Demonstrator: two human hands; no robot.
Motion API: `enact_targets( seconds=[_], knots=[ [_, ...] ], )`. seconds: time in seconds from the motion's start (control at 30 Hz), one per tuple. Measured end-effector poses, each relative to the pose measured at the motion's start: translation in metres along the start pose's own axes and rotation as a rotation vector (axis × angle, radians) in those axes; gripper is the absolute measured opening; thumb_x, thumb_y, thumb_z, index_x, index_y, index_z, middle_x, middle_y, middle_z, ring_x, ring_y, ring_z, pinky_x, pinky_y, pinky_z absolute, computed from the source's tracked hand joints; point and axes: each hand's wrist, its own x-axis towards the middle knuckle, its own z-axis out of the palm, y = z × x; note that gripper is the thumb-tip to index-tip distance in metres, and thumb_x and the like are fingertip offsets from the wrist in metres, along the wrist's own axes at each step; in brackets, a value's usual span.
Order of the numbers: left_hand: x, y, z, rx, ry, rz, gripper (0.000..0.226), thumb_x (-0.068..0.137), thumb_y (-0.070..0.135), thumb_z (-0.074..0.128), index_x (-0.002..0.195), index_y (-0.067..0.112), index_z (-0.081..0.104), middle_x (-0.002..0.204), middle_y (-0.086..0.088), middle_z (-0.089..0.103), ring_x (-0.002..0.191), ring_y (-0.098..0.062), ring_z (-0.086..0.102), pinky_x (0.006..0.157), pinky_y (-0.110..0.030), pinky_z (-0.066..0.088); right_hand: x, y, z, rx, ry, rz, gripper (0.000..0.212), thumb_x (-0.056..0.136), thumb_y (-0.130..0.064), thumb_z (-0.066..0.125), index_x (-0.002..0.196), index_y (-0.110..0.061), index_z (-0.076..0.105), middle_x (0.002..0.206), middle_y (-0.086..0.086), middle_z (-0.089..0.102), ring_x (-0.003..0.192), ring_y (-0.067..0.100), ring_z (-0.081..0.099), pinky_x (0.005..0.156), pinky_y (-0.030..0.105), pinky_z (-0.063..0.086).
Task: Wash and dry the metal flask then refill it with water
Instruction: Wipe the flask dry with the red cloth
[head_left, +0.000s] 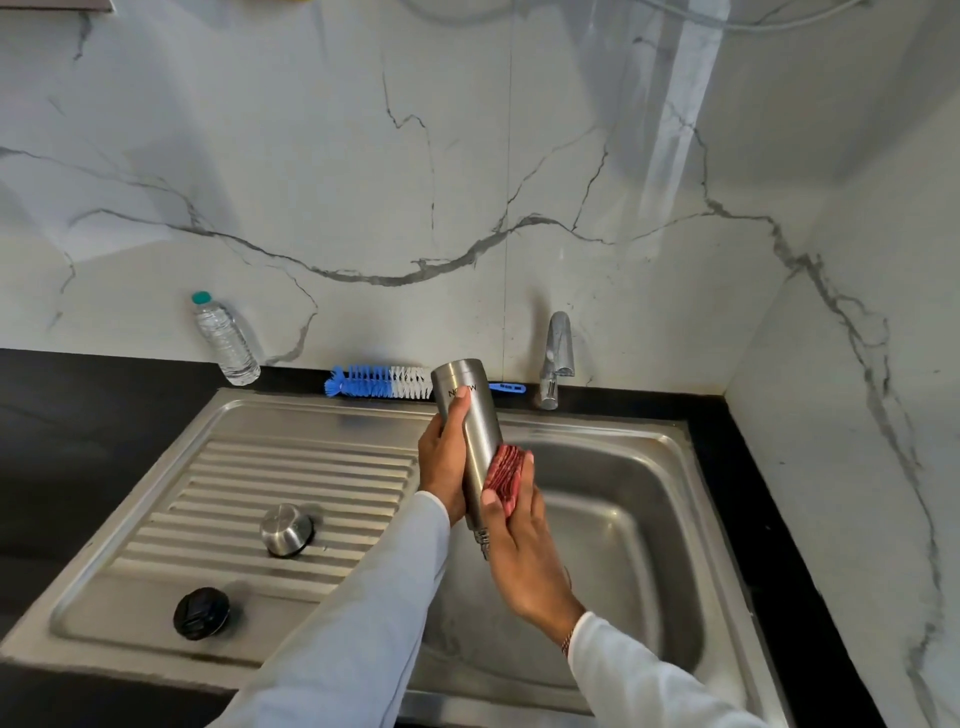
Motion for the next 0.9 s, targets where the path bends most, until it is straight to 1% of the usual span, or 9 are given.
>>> enact_targets(
  seconds=[0.1, 0.17, 0.23, 0.3, 0.43, 0.6, 0.73, 0.8, 0.9],
  knots=[
    [-0.003, 0.001, -0.002, 0.030, -0.074, -0.063, 0.055, 0.085, 0.056, 0.074, 0.113, 0.008, 0.069, 0.100, -0.022, 0.076, 0.089, -0.035, 0.075, 0.085, -0.047, 0.063, 0.014, -0.012, -0.005, 0.093, -0.027, 0.084, 0.074, 0.102, -0.062, 0.027, 0.161, -0.033, -0.007, 0.166, -0.006, 0.018, 0.146, 0.017, 0.034, 0.114, 0.028, 0.029],
    [-0.005, 0.001, -0.005, 0.069, -0.167, -0.077, 0.060, 0.084, 0.055, 0.075, 0.117, 0.006, 0.070, 0.103, -0.022, 0.077, 0.096, -0.036, 0.075, 0.093, -0.051, 0.060, 0.031, -0.019, -0.013, 0.183, -0.026, 0.095, 0.065, 0.103, -0.061, 0.029, 0.159, -0.035, 0.006, 0.151, -0.006, 0.042, 0.123, 0.009, 0.055, 0.103, 0.025, 0.042],
    [-0.006, -0.001, -0.008, 0.132, -0.239, -0.060, 0.059, 0.085, 0.057, 0.073, 0.120, 0.010, 0.072, 0.105, -0.018, 0.077, 0.100, -0.035, 0.075, 0.097, -0.050, 0.058, 0.050, -0.026, -0.020, 0.250, -0.015, 0.081, 0.063, 0.101, -0.064, 0.029, 0.157, -0.037, 0.014, 0.145, -0.004, 0.052, 0.118, 0.009, 0.059, 0.105, 0.030, 0.046],
    [-0.009, -0.001, -0.009, 0.183, -0.272, -0.047, 0.053, 0.089, 0.059, 0.067, 0.120, 0.016, 0.073, 0.105, -0.014, 0.078, 0.098, -0.031, 0.076, 0.092, -0.045, 0.060, 0.070, -0.034, -0.028, 0.288, 0.003, 0.085, 0.068, 0.099, -0.069, 0.028, 0.158, -0.039, 0.013, 0.151, -0.002, 0.048, 0.134, 0.018, 0.051, 0.116, 0.044, 0.037],
    [-0.011, -0.002, -0.006, 0.245, -0.267, -0.074, 0.060, 0.086, 0.068, 0.064, 0.121, 0.020, 0.071, 0.104, -0.011, 0.079, 0.098, -0.029, 0.076, 0.094, -0.045, 0.059, 0.100, -0.039, -0.041, 0.370, 0.016, 0.089, 0.092, 0.083, -0.085, 0.032, 0.160, -0.039, 0.012, 0.164, -0.011, 0.026, 0.150, 0.012, 0.026, 0.125, 0.045, 0.020],
    [-0.002, 0.006, -0.004, 0.051, -0.315, -0.171, 0.064, 0.094, 0.066, 0.053, 0.130, 0.015, 0.067, 0.119, -0.018, 0.073, 0.104, -0.031, 0.073, 0.090, -0.042, 0.059, 0.080, -0.027, -0.033, 0.413, -0.049, 0.028, 0.064, 0.102, -0.062, 0.035, 0.159, -0.044, 0.013, 0.163, -0.011, 0.029, 0.147, 0.010, 0.033, 0.124, 0.040, 0.025],
    [0.013, 0.015, -0.006, -0.105, -0.270, -0.327, 0.066, 0.099, 0.062, 0.046, 0.133, 0.009, 0.065, 0.110, -0.018, 0.075, 0.092, -0.030, 0.073, 0.080, -0.038, 0.057, 0.057, -0.011, -0.018, 0.510, -0.097, -0.033, 0.071, 0.093, -0.065, 0.043, 0.157, -0.042, 0.023, 0.163, -0.015, 0.029, 0.149, 0.004, 0.027, 0.126, 0.039, 0.021],
    [0.012, 0.020, -0.003, -0.044, -0.187, -0.365, 0.054, 0.103, 0.049, 0.048, 0.141, 0.012, 0.057, 0.099, -0.018, 0.075, 0.079, -0.029, 0.072, 0.070, -0.037, 0.057, 0.049, -0.006, -0.011, 0.620, -0.080, 0.009, 0.075, 0.091, -0.067, 0.050, 0.157, -0.038, 0.028, 0.161, -0.012, 0.035, 0.148, 0.006, 0.032, 0.125, 0.039, 0.022],
    [0.016, 0.014, -0.002, -0.022, -0.025, -0.194, 0.074, 0.102, 0.009, 0.050, 0.162, 0.037, 0.016, 0.129, -0.024, 0.063, 0.089, -0.034, 0.069, 0.071, -0.045, 0.058, 0.045, -0.016, -0.015, 0.810, -0.006, 0.159, 0.054, 0.101, -0.054, 0.047, 0.147, -0.027, 0.051, 0.139, -0.003, 0.063, 0.127, 0.015, 0.060, 0.111, 0.042, 0.044]
  ],
)
